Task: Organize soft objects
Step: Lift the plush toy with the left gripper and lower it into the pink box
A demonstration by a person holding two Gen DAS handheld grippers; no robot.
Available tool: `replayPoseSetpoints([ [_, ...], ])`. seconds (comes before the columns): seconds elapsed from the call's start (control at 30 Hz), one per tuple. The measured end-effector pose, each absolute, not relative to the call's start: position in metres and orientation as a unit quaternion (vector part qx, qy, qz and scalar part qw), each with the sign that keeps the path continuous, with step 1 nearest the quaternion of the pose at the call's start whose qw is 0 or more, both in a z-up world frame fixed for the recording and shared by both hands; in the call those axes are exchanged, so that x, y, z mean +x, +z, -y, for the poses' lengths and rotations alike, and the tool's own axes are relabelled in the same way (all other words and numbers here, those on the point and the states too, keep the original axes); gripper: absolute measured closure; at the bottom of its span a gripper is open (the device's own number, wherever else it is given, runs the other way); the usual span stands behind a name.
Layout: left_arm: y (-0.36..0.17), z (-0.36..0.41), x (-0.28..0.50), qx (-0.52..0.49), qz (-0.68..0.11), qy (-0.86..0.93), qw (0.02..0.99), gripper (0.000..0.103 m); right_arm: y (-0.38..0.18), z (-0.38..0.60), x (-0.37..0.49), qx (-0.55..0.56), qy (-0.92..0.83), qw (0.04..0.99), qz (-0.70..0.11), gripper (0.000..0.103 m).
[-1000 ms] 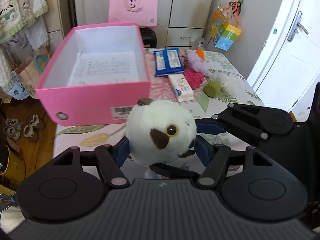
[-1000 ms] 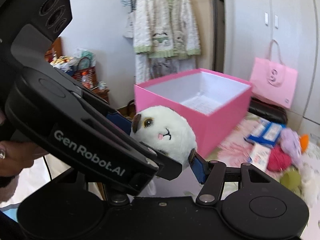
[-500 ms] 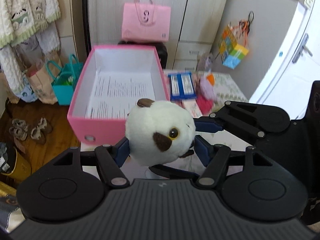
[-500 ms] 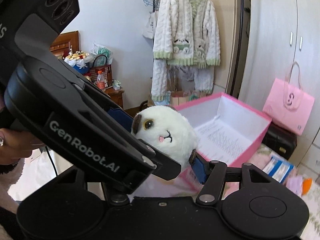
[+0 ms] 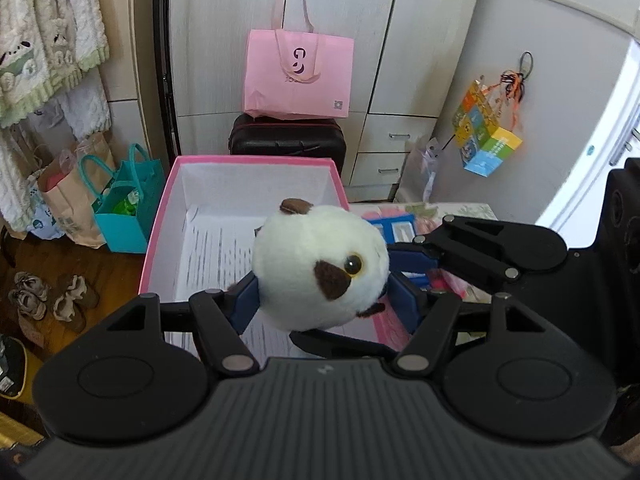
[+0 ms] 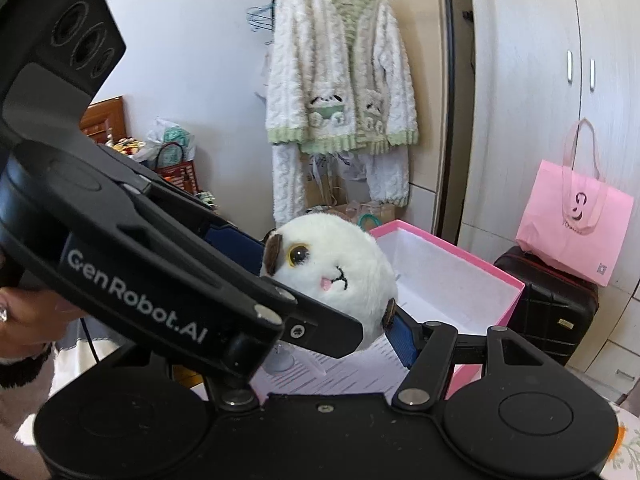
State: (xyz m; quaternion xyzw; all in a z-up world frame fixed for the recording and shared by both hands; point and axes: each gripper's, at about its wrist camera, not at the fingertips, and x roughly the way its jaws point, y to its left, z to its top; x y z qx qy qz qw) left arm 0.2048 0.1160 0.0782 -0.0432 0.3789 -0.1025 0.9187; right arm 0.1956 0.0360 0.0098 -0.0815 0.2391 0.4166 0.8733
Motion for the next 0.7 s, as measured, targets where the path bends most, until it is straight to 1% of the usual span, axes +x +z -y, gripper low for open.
replayPoseSetpoints([
  [0.13,0.063,-0.124,0.240,-0.058,-0.380,-0.097,0.918,0.036,-0.003,-0.043,0.238,-0.071,0.410,0.870,-0.265,0.034],
  [0.33,0.033,-0.140,0.287,-0.095,-0.403,-0.088,0.906,0.037,-0.024,-0.058,0.288,-0.083,0.403,0.856,-0.313,0.034],
  [0.5,0.012,-0.155,0.309,-0.134,-0.417,-0.086,0.895,0.037,-0.038,-0.070,0.311,-0.112,0.400,0.844,-0.339,0.034],
  [0.7,-0.001,-0.165,0.322,-0.169,-0.427,-0.091,0.884,0.037,-0.048,-0.081,0.323,-0.154,0.384,0.839,-0.354,0.034],
])
